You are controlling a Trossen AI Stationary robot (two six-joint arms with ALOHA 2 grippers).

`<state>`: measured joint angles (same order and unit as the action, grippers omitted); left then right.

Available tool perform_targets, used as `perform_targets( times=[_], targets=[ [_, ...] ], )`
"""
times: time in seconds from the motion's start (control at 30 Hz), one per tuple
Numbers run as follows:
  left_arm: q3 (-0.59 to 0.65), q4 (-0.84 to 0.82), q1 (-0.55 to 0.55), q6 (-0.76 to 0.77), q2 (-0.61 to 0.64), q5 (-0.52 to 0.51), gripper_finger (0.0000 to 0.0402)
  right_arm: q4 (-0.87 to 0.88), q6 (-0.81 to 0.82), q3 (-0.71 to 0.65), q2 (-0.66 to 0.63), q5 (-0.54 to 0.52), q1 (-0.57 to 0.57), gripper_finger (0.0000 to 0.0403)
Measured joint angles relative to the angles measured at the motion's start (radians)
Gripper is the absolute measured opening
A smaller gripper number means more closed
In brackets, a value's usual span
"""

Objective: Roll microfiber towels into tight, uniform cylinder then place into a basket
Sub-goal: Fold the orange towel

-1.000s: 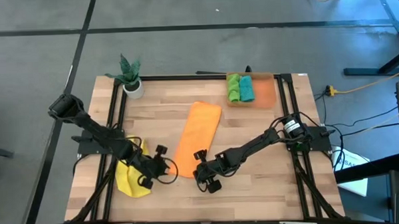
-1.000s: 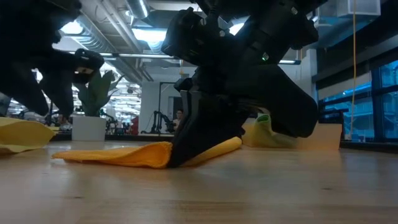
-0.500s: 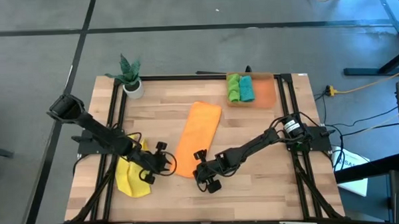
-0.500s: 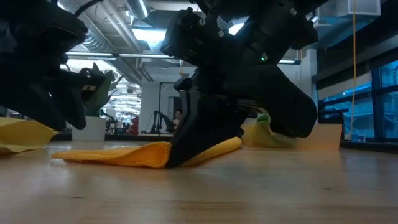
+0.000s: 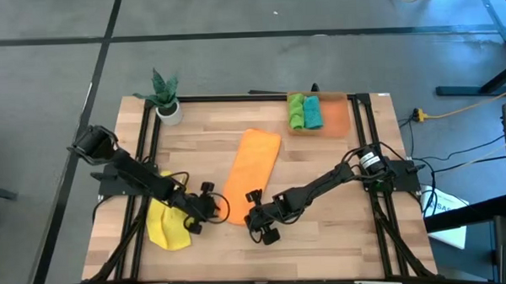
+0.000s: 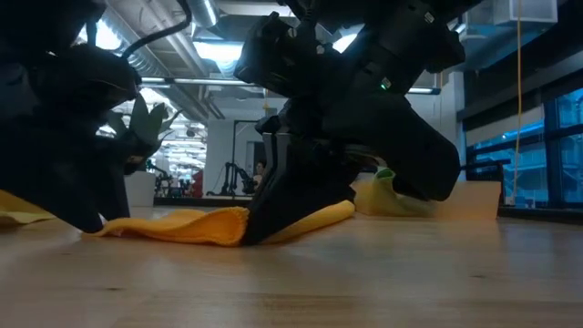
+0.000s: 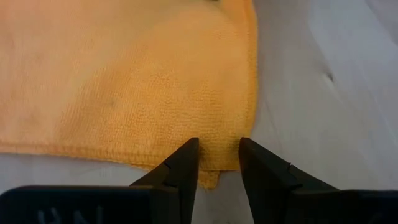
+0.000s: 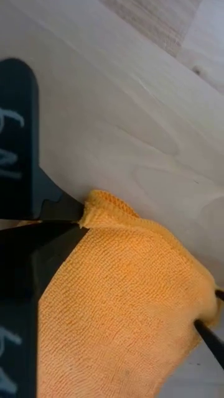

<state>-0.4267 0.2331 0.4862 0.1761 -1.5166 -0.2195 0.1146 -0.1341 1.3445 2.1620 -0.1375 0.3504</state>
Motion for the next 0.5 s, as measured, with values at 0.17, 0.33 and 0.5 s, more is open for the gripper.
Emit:
perform_targets(
  times=[0.17,0.33,0.5],
  targets=[
    [0.000,-0.008,-0.023,0.081,0.000,0.038,0.0110,-0.001,0.002,0.000,0.000,0.000,0.000,0.0003],
    [-0.001,-0.023,-0.026,0.080,0.000,0.057,0.0086,-0.002,0.003,0.000,0.000,-0.001,0.000,0.0003],
    [0.000,-0.027,-0.026,0.086,-0.001,0.069,0.0025,-0.022,0.057,-0.001,0.002,-0.011,0.000,0.0003]
  ],
)
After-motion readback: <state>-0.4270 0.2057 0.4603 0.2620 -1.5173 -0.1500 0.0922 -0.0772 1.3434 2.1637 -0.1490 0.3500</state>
